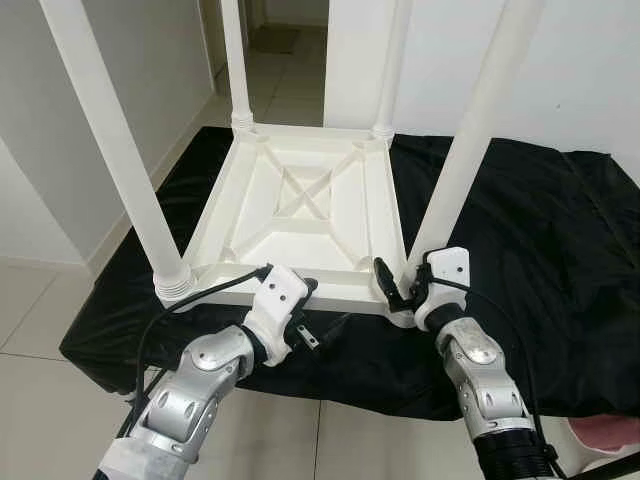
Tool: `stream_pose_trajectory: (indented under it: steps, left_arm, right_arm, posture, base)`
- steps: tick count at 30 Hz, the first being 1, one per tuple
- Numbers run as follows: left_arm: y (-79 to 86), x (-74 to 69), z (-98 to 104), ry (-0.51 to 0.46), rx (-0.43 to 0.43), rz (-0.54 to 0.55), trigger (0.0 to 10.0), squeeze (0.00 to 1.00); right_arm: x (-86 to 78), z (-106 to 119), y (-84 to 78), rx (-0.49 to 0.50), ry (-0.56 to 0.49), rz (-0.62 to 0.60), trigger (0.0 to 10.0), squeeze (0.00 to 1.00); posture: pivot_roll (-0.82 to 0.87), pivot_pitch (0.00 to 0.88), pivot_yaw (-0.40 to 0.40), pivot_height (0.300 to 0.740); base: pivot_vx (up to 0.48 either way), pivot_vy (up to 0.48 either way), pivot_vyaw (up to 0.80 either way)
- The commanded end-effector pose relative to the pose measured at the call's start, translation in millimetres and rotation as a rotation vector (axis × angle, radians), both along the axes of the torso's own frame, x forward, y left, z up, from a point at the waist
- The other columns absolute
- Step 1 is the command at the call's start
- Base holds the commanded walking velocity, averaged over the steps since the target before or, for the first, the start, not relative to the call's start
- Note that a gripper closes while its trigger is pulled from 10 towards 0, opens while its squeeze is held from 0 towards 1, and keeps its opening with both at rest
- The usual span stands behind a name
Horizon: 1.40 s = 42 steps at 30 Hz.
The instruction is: Building children table
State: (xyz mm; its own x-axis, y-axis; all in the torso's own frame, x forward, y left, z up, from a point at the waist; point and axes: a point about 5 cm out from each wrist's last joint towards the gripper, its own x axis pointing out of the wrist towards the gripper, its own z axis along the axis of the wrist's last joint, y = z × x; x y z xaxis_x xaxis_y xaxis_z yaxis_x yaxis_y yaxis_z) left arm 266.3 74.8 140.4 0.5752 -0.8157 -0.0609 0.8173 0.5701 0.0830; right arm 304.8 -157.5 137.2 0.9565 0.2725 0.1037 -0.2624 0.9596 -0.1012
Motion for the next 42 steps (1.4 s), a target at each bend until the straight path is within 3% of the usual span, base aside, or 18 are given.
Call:
stream_pose_trajectory:
  steps: [1,13,14,15,17,18,33,34,35,39,42]
  left_arm:
    - [1.0,-1.2,-2,0.009,0.012,-0.005,10.0,0.0]
    - [-4.6,-4.9,0,0.014,0.025,-0.064,10.0,0.0]
    - [-5.5,-5.7,0,0.016,0.022,-0.07,10.0,0.0]
    - [-8.3,-8.5,0,0.02,0.02,-0.089,10.0,0.0]
    - [-8.3,-8.5,0,0.02,0.02,-0.089,10.0,0.0]
    - [-13.6,-13.3,-1,0.029,0.022,-0.121,10.0,0.0]
    - [-15.2,-15.3,-4,0.04,0.03,-0.132,10.0,0.0]
    - [-15.3,-14.9,-4,0.039,0.032,-0.131,10.0,0.0]
    - [-15.6,-14.7,-5,0.037,0.034,-0.128,10.0,0.0]
    - [-16.2,-15.5,-5,0.038,0.034,-0.125,10.0,0.0]
    - [-16.2,-15.5,-5,0.038,0.034,-0.125,10.0,0.0]
  right_arm:
    - [2.6,2,-0.9,0.004,-0.01,0.021,10.0,0.0]
    - [5.4,10,-16.7,-0.086,-0.017,0.202,10.0,0.0]
    - [5.2,10,-18.0,-0.1,-0.008,0.225,9.6,0.0]
    - [4.6,9,-19.7,-0.118,0.002,0.253,2.1,0.0]
    - [4.6,9,-19.7,-0.118,0.002,0.253,2.1,0.0]
    - [3.3,5,-22.2,-0.139,0.025,0.295,0.0,0.0]
    - [0.7,-4,-25.0,-0.14,0.07,0.317,0.0,0.0]
    - [0.4,-3,-24.6,-0.124,0.07,0.299,10.0,0.0]
    - [-0.1,0,-23.9,-0.101,0.066,0.228,10.0,0.0]
    - [-1.9,1,-23.2,-0.087,0.061,0.147,10.0,0.0]
    - [-1.9,1,-23.2,-0.087,0.061,0.147,10.0,0.0]
  posture:
    - [-0.05,0.0,0.005,0.74]
    - [-0.06,0.0,0.029,0.74]
    - [-0.06,0.0,0.028,0.74]
    - [-0.06,0.0,0.028,0.74]
    - [-0.06,0.0,0.028,0.74]
    - [-0.06,0.0,0.031,0.74]
    - [-0.06,0.0,0.039,0.74]
    - [-0.06,0.0,0.036,0.74]
    - [-0.06,0.0,0.028,0.74]
    - [-0.06,0.0,0.021,0.74]
    - [-0.06,0.0,0.021,0.74]
  base:
    - [0.0,0.0,0.0]
    - [0.0,0.0,0.0]
    - [0.0,0.0,0.0]
    - [0.0,0.0,0.0]
    - [0.0,0.0,0.0]
    - [0.0,0.0,0.0]
    - [0.0,0.0,0.0]
    - [0.0,0.0,0.0]
    - [0.0,0.0,0.0]
    - [0.0,0.0,0.0]
    - [0.0,0.0,0.0]
